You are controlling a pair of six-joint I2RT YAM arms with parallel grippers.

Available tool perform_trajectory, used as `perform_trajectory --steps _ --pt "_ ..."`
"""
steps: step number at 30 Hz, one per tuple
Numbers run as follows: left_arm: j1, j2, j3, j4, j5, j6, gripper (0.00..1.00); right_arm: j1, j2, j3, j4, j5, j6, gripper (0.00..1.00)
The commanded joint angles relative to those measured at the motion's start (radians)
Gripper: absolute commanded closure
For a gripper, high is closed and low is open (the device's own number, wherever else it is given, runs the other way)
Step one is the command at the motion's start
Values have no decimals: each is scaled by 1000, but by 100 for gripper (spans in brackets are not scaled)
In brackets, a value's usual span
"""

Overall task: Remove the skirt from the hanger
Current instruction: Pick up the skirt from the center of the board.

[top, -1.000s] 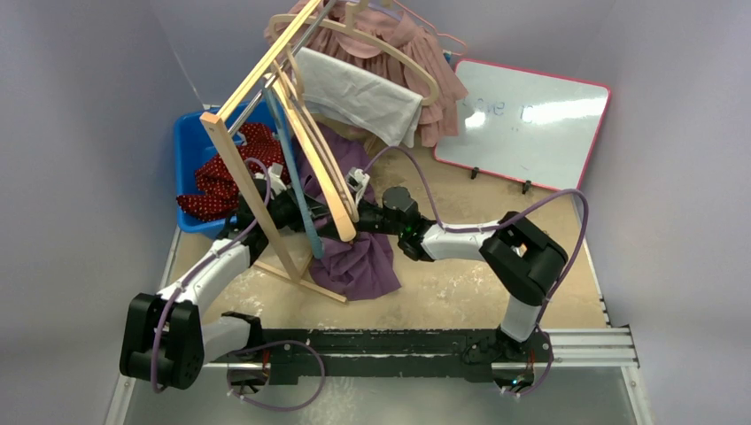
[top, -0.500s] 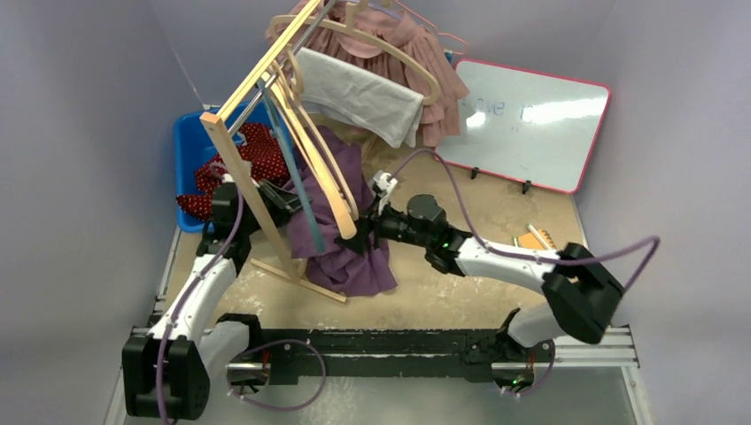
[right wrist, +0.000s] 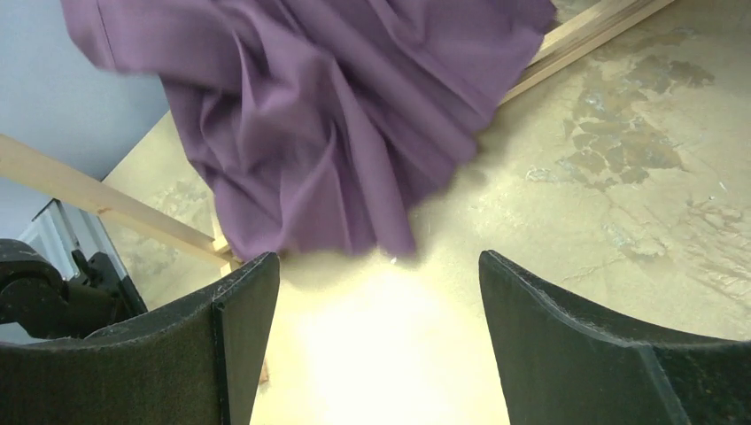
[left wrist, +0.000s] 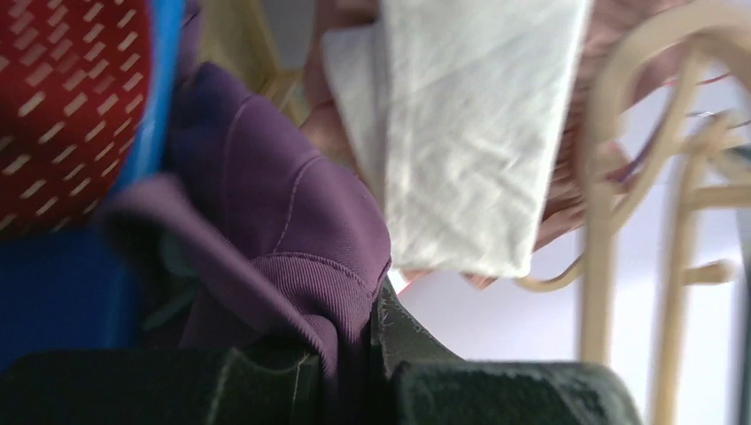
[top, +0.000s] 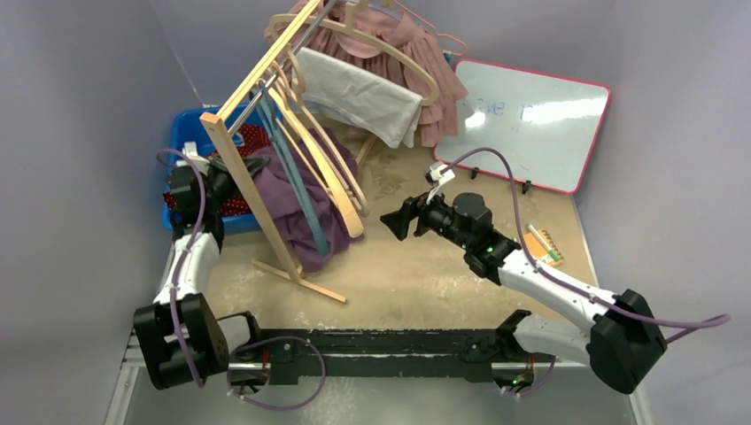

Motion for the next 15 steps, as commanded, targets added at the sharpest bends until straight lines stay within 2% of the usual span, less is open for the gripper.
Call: perform_trajectory --steps 1,9,15 --pt "27 10 228 160 -132 -45 100 4 -48 16 -31 47 -25 16" --pt "69 84 471 105 -205 -36 100 3 -85 57 -82 77 -49 16" --pt "83 121 746 -89 -213 141 100 2 -101 59 -90 81 -52 15"
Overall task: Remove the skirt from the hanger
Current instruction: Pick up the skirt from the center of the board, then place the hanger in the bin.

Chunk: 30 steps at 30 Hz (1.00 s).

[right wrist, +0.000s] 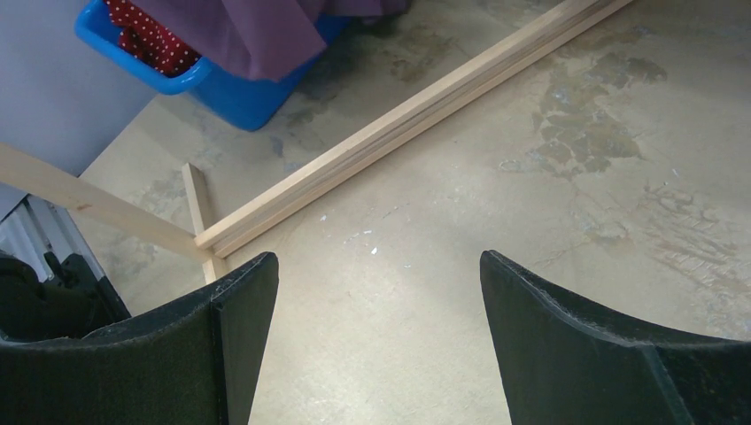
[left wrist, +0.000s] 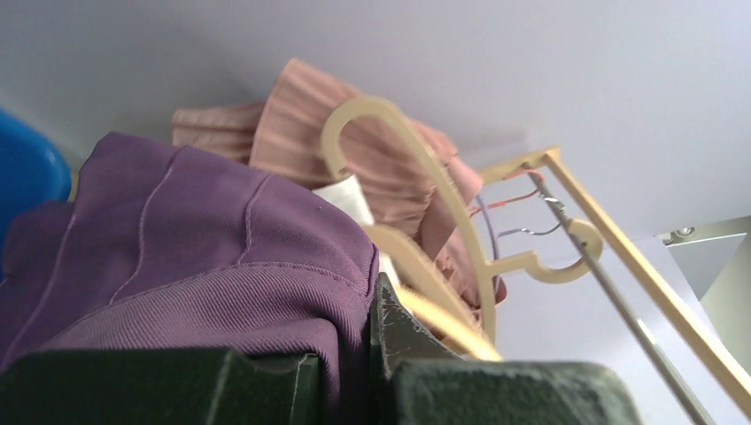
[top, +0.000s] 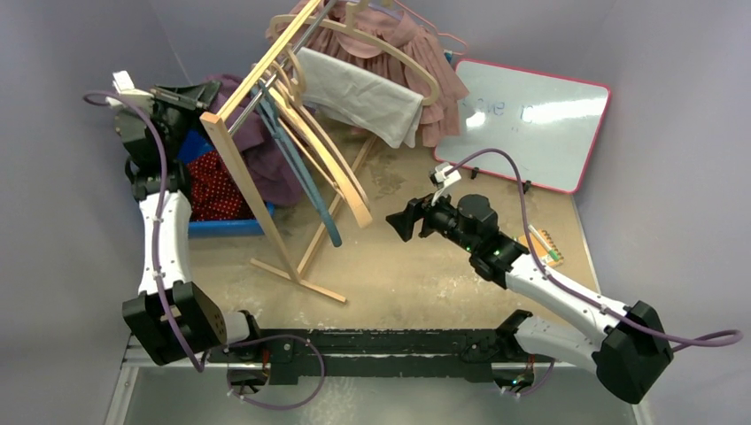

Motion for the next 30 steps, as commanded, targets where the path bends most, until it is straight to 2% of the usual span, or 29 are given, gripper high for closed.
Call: perform_trajectory --steps 1,3,6,13,15,18,22,24,26,30 --pt "25 -2 289 -84 -63 187 100 1 -26 55 7 25 -18 15" --pt "46 13 416 -230 -116 295 100 1 -26 64 -2 24 -18 15" --pt "75 34 536 -341 -185 387 100 2 -32 79 -23 25 -18 15" --pt "95 102 592 -344 -140 392 100 2 -85 80 -37 46 -20 15" --pt "98 93 544 -346 -147 406 100 1 -93 78 -45 52 -22 15" --pt "96 77 380 -280 -97 375 100 1 -103 71 -45 59 -21 14" --pt "87 135 162 -201 11 359 100 1 -109 62 -36 59 -20 14" --pt "55 186 128 -223 42 405 100 1 -106 62 -30 57 -20 14" --pt "14 223 124 -321 4 495 100 1 -101 65 -22 56 -21 14" --pt "-62 259 59 -431 -175 613 100 1 -96 69 -21 55 -18 14"
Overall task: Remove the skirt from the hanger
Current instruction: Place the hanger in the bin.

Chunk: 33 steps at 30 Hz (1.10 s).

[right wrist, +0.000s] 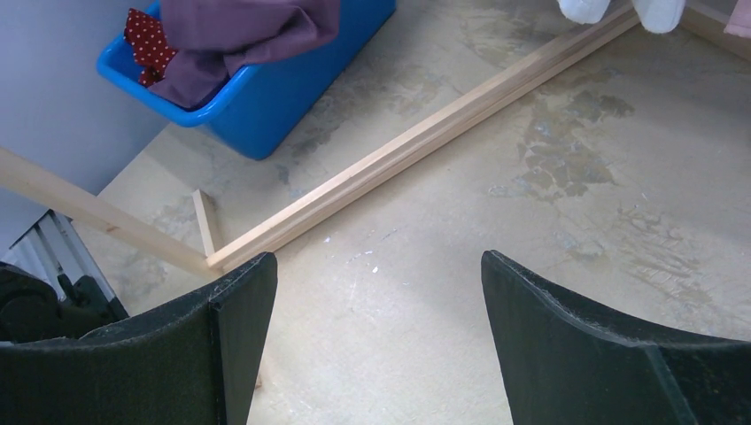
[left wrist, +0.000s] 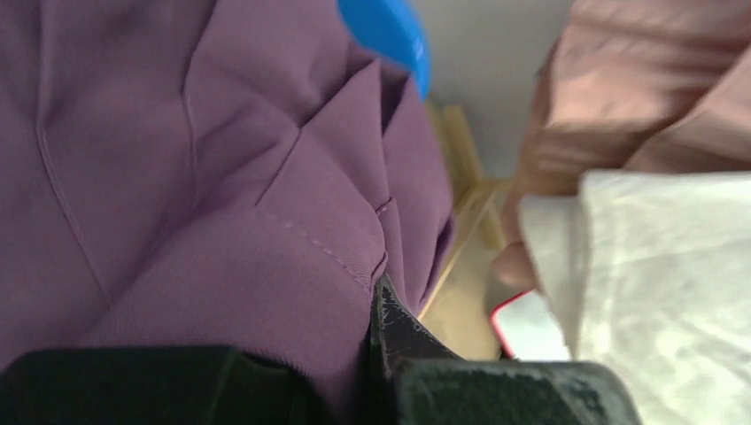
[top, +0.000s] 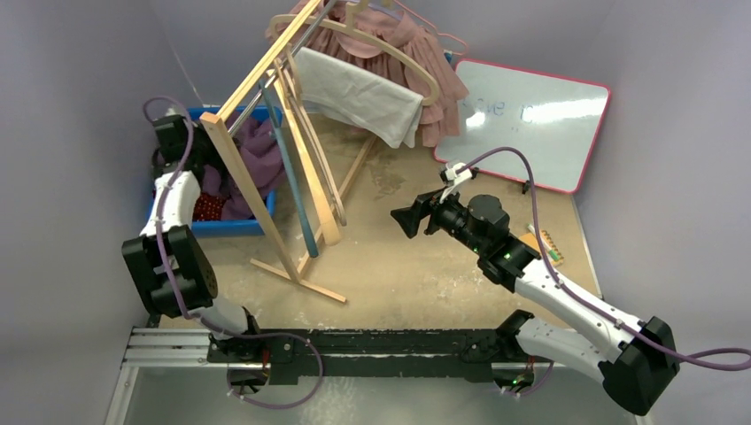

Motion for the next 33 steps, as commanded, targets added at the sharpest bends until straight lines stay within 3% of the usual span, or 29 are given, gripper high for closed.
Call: perform_trajectory --steps 1,7,12,17,21,26,33 --pt "-68 -9 -57 -30 -141 144 100 1 -12 36 36 18 -9 14" --pt "-98 122 -229 110 -156 68 100 1 -46 16 21 40 -14 14" --pt "-211 202 -330 272 -116 -44 100 1 -57 6 18 58 -21 13" --pt "-351 155 -395 378 -136 -121 100 2 -51 11 19 60 -25 13" --pt "-374 71 -345 286 -151 -82 100 1 -51 12 16 61 -34 13" --pt "-359 -58 -184 24 -267 75 100 2 -53 15 12 66 -43 13" --pt "-156 -219 -24 -135 -253 112 100 1 -72 3 4 61 -38 12"
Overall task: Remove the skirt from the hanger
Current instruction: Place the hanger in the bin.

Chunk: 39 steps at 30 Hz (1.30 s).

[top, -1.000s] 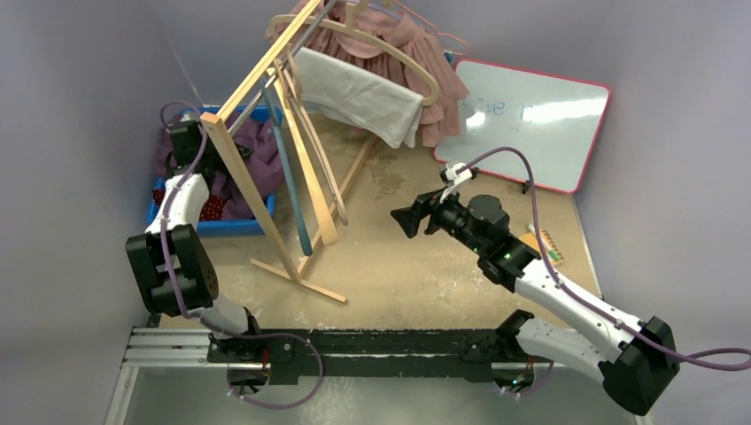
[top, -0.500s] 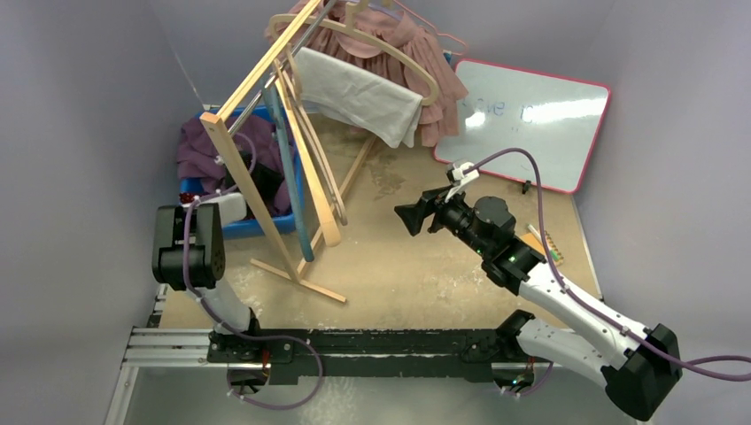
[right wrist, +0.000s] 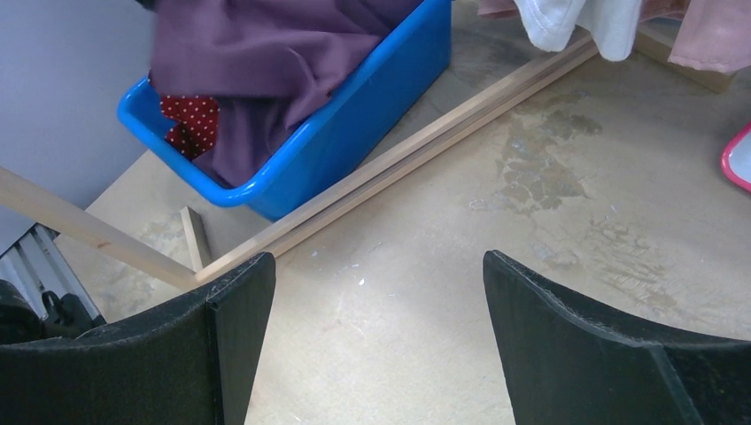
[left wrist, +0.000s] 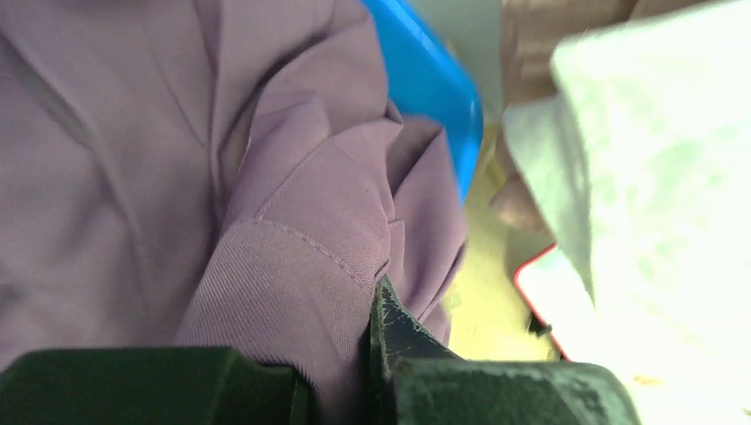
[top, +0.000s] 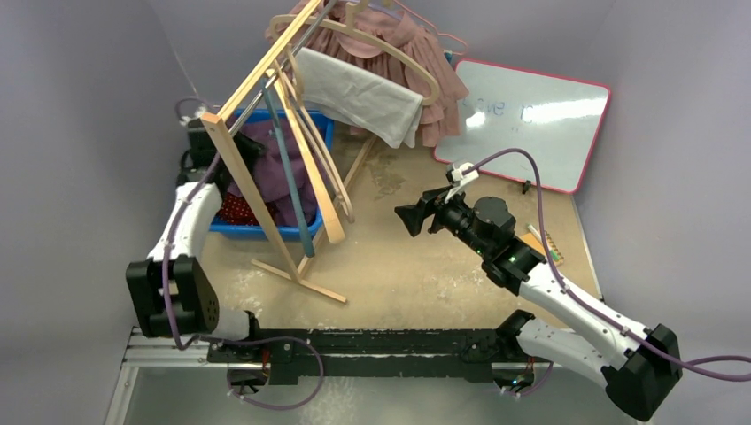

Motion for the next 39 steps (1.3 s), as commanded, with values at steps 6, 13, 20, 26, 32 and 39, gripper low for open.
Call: perform_trajectory --steps 6,13,20,26,32,39 --pt "162 -167 349 -211 -65 111 100 1 -59 -1 -2 29 -27 12" --pt "162 -197 562 -234 -98 99 100 1 -83 3 -20 37 -33 12" --pt "163 -176 639 48 249 -139 100 1 -82 -2 -16 40 -32 12" --pt "163 -206 616 152 296 -250 100 1 -67 -3 7 28 -23 12" --pt "163 -195 555 235 343 -324 100 1 -48 0 15 20 -20 12" --pt "163 -204 546 306 384 -393 100 1 -53 -3 16 30 -22 12"
